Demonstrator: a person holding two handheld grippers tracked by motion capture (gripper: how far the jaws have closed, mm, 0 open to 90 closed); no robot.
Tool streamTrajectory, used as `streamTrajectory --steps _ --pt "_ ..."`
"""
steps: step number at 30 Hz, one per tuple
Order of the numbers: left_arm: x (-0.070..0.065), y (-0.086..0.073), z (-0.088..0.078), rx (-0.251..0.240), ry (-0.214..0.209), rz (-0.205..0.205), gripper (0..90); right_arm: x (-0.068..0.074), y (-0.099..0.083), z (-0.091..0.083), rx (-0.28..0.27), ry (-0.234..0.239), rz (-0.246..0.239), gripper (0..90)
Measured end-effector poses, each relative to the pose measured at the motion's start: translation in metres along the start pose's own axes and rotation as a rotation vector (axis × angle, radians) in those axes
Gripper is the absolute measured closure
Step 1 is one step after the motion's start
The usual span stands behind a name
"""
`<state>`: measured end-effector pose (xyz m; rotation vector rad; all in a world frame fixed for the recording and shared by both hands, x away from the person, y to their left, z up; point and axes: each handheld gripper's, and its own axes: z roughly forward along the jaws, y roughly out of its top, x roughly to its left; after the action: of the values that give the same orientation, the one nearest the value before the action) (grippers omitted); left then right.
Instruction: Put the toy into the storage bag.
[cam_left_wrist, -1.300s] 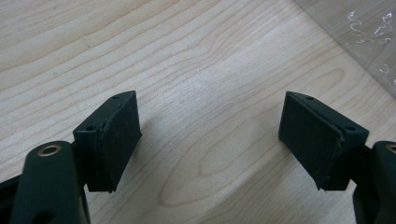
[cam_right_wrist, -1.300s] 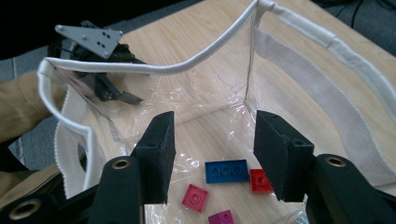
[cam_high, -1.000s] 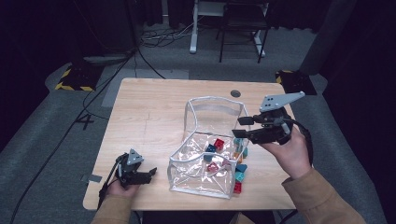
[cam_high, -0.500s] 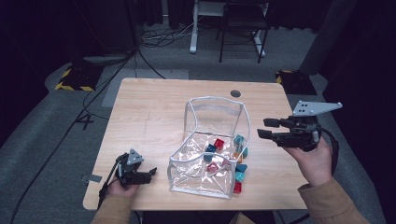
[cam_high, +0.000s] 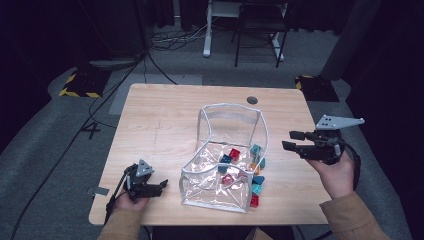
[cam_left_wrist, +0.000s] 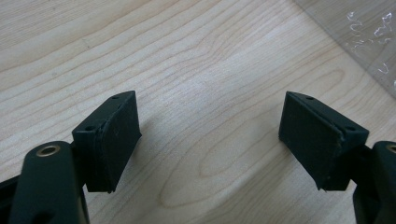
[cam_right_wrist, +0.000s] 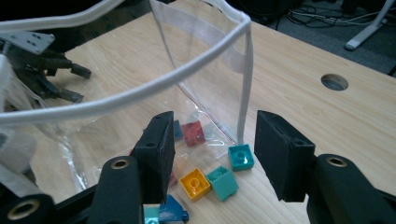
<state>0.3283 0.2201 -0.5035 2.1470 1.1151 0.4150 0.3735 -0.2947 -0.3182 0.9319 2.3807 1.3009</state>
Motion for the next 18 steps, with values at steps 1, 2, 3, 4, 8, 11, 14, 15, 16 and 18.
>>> streamTrajectory --steps 1,2,3,4,8,11,14,15,16,18 --pt "0.000 0.000 0.000 0.000 0.000 0.000 20.6 -0.002 -0.002 0.002 0.004 0.000 0.004 47.8" --pt "0.000 0.000 0.000 0.000 0.000 0.000 20.7 -0.003 -0.005 0.004 0.007 -0.001 0.006 47.8" --pt "0.000 0.000 0.000 0.000 0.000 0.000 20.7 -0.005 -0.007 0.006 0.009 -0.001 0.009 47.8" --pt "0.000 0.000 0.000 0.000 0.000 0.000 20.7 -0.006 -0.010 0.009 0.013 -0.003 0.012 47.4" --pt "0.000 0.000 0.000 0.000 0.000 0.000 20.7 -0.011 -0.020 0.018 0.029 -0.011 0.018 47.0" --pt "0.000 0.000 0.000 0.000 0.000 0.000 20.7 -0.014 -0.027 0.025 0.044 -0.011 0.016 46.8" --pt "0.000 0.000 0.000 0.000 0.000 0.000 20.7 -0.017 -0.033 0.032 0.058 -0.010 0.021 46.6" --pt "0.000 0.000 0.000 0.000 0.000 0.000 20.7 -0.018 -0.035 0.035 0.063 -0.010 0.024 46.6" --pt "0.000 0.000 0.000 0.000 0.000 0.000 20.7 -0.019 -0.038 0.039 0.071 -0.006 0.027 46.6" --pt "0.000 0.000 0.000 0.000 0.000 0.000 20.7 -0.021 -0.042 0.045 0.087 -0.004 0.031 46.5"
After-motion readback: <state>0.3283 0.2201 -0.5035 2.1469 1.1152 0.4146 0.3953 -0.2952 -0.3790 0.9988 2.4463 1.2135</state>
